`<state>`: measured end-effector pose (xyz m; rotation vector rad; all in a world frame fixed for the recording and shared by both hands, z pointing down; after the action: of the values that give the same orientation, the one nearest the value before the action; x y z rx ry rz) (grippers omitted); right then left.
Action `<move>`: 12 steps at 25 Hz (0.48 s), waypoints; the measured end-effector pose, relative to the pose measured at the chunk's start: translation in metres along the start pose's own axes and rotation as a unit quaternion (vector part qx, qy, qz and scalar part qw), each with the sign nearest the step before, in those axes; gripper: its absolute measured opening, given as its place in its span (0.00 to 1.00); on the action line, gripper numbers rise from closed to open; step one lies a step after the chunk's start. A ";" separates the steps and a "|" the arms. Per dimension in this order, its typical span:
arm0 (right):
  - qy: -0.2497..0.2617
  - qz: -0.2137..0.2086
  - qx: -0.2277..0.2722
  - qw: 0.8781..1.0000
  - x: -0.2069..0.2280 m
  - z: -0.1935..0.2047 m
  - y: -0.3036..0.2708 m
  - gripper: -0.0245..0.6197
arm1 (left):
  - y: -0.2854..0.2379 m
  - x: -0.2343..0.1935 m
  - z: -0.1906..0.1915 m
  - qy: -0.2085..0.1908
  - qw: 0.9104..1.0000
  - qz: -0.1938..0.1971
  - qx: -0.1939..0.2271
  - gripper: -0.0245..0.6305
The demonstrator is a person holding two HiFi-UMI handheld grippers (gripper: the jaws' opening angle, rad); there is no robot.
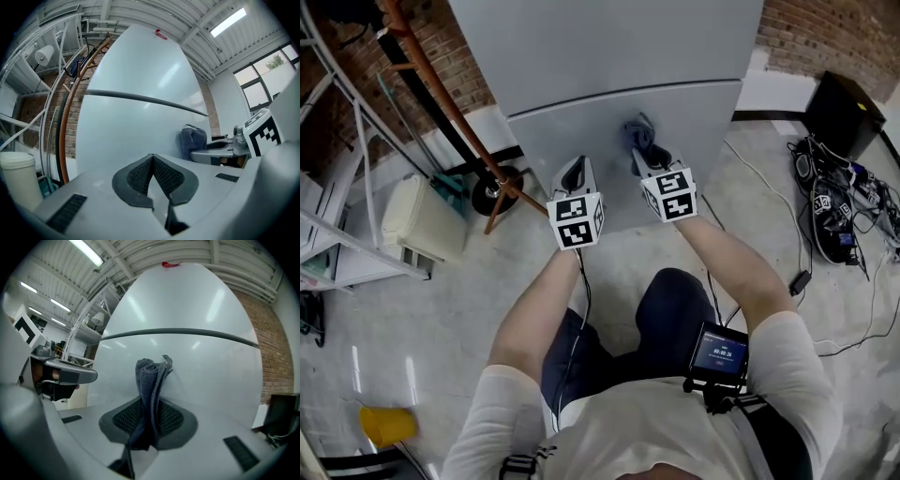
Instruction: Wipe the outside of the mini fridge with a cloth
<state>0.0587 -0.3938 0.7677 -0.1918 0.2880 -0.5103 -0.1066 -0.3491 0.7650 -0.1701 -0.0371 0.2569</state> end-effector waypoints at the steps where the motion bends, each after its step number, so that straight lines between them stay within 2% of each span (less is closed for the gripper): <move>1: -0.003 0.006 0.000 1.000 0.009 0.004 0.003 0.16 | -0.004 0.006 0.000 -0.002 1.000 0.004 -0.001 0.04; 12: -0.031 0.070 -0.012 0.997 0.105 0.041 0.030 0.16 | -0.044 0.068 -0.004 -0.015 0.999 0.043 -0.005 0.04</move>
<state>0.1729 -0.4164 0.7755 -0.2081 0.2444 -0.3615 -0.0300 -0.3738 0.7698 -0.1786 -0.0601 0.3459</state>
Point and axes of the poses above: the fingertips, and each gripper's own axes: y backward along the fingers, x to its right, z out of its underside, the point moved 6 cm from there along y, backward along the fingers, and after that the axes turned 10 degrees about -x, right-handed, at the moved point
